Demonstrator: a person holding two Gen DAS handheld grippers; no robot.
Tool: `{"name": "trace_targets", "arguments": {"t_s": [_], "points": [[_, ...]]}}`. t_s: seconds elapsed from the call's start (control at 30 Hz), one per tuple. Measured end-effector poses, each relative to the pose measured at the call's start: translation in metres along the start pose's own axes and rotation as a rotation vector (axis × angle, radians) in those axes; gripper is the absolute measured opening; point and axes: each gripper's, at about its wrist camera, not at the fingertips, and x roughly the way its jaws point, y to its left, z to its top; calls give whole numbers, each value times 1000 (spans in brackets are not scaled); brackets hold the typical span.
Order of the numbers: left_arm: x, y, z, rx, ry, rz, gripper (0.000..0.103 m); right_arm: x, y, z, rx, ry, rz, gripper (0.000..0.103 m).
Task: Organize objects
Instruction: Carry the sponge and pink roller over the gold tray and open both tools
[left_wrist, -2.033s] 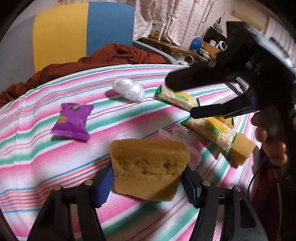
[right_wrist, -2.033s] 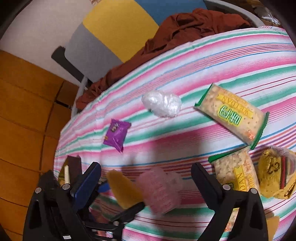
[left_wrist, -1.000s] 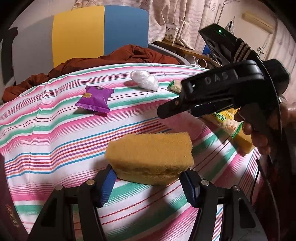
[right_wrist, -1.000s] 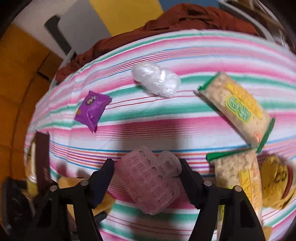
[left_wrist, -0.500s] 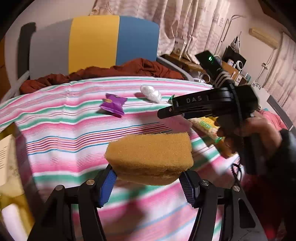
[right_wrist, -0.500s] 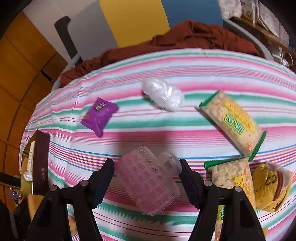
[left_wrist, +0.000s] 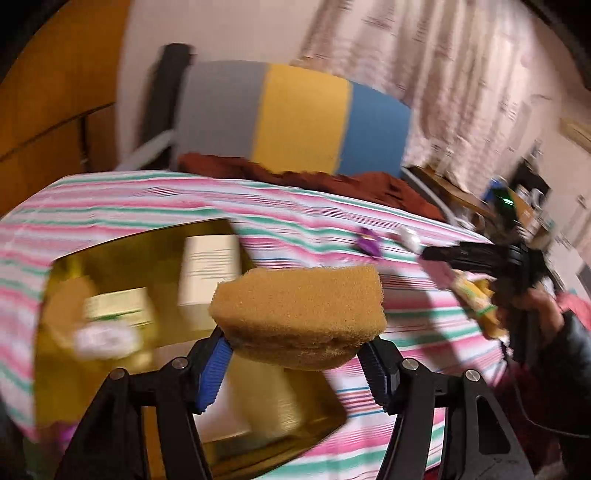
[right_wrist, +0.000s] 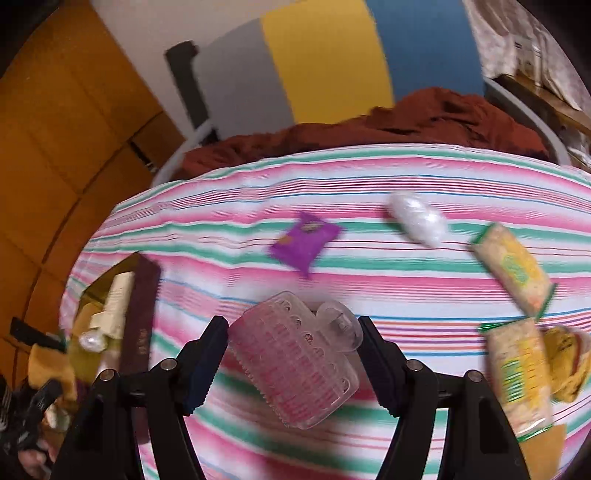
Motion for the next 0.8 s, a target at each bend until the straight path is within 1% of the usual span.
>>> {"name": "trace_targets", "arguments": {"t_s": [0.2,0.37,0.47,0.53,0.57,0.63,0.67,0.7,0.73,0.77,0.8], "points": [[-23,64,-18,-102,-32,146,65,11,79,-2,-79,12,115,71],[-26,97,-32,-156,-21,210,66,30,151,4,-159,51,201,71],[-26,112,-41,-178,-14,232,70,46,192,12,-189,76,235,71],[-26,121,-46,-199,-6,243,78,59,219,17,-200,98,260,71],[-26,122,-46,-204,-6,247,84,64,230,20,-205,103,269,71],[-28,128,-48,-223,-9,246,92,76,254,25,-219,112,279,71],[-30,131,-49,-233,-6,255,100,81,264,27,-227,111,278,72],[-32,132,-51,-239,-8,266,103,86,273,30,-226,109,272,72],[-34,133,-51,-246,-12,273,103,90,278,32,-224,110,267,72],[-37,134,-52,-252,-15,275,103,94,282,32,-223,117,268,76],[-40,135,-53,-254,-21,279,103,97,285,32,-221,125,265,83]]}}
